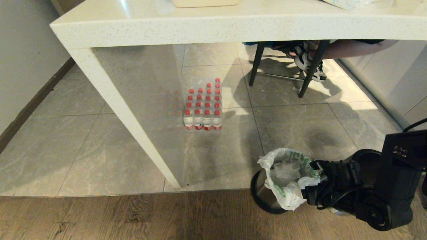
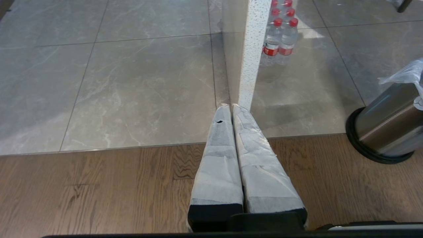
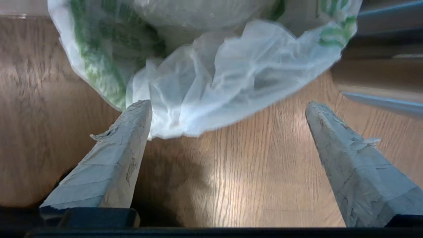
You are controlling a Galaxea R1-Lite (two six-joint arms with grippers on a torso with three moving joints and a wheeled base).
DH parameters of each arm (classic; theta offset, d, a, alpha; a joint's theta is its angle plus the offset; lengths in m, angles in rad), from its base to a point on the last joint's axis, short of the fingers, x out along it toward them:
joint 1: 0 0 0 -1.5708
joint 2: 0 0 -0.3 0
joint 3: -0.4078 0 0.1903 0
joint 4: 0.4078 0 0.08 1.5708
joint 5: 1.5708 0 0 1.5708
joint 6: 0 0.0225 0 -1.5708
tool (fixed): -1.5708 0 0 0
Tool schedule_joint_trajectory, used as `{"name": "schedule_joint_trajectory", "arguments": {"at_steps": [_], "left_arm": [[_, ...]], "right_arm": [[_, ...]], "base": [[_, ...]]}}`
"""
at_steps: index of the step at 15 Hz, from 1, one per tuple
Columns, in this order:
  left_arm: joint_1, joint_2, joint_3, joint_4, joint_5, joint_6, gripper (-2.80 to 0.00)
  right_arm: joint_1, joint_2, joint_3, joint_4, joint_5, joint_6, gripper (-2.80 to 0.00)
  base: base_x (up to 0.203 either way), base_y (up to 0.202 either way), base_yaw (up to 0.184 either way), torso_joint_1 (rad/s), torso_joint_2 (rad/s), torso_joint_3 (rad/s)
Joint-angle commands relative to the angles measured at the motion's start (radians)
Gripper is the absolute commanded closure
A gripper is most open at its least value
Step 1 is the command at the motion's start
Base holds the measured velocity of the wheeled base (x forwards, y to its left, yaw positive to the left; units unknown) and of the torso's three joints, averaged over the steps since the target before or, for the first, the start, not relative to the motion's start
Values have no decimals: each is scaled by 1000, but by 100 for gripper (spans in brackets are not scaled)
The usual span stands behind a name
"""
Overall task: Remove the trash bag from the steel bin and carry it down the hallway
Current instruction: Pick up the trash bag
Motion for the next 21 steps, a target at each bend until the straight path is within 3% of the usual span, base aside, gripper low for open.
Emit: {"name": "schedule_joint_trajectory", "arguments": {"at_steps": [1, 13, 21], "left_arm": [[0, 0, 0, 0, 0, 1, 0], [0, 0, 0, 0, 0, 1, 0], [0, 0, 0, 0, 0, -1, 0]], "right_arm": [[1, 36, -2, -29, 0, 1, -280], [53, 183, -90, -202, -1, 98, -280], [61, 214, -88, -217, -4, 114, -280]], "base": [[0, 0, 0, 0, 0, 0], [0, 0, 0, 0, 0, 0], [0, 0, 0, 0, 0, 0]]}}
